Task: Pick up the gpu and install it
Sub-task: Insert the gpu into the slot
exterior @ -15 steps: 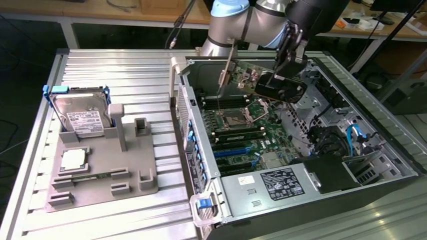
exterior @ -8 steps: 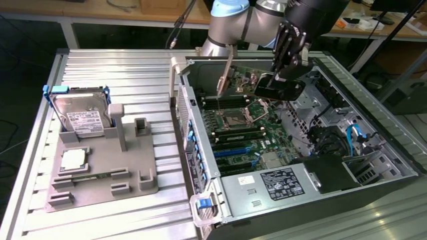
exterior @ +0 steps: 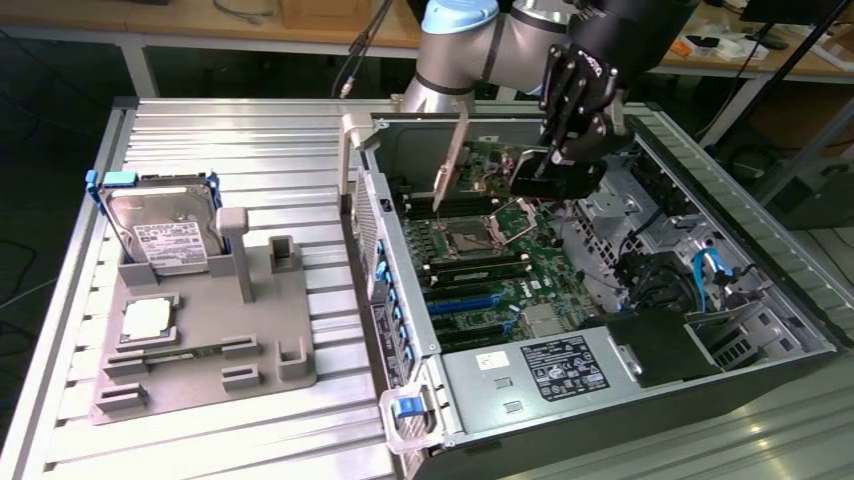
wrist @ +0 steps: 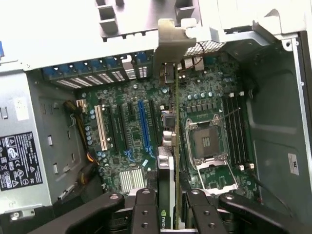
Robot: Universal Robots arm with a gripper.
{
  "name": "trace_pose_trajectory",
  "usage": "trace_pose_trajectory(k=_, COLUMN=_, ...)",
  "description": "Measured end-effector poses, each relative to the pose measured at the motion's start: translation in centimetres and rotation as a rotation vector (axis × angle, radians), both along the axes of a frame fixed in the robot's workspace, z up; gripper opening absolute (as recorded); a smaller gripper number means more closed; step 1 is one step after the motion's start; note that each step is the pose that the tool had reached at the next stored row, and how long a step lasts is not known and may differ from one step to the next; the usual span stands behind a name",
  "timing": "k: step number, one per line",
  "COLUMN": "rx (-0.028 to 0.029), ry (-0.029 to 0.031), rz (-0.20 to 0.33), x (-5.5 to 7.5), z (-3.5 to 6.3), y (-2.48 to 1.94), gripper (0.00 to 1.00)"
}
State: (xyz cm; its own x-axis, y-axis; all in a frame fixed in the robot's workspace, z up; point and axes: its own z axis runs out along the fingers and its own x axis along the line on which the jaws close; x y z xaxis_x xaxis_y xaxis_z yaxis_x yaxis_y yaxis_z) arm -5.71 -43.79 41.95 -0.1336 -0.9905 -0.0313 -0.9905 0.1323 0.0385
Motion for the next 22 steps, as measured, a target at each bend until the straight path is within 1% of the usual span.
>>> trace_pose_trajectory(k=9, rx=0.0, ry=0.0, rz=0.159, x=0.0, z=-0.16, y=0.01, gripper=0.27)
trace_pose_trajectory(k=11, rx=-0.0004, ry=0.0001, rz=0.163, x=0.1, z=-0.23, y=0.02, gripper=0.27)
trace_pose_trajectory(k=14, rx=-0.0016, ry=0.0002, rz=0.161, x=0.1, z=-0.7, y=0.01, gripper=0.27)
trace_pose_trajectory(k=22, rx=-0.0024, ry=0.0, rz=0.153, x=0.2, z=-1.92, y=0.01, gripper=0.27)
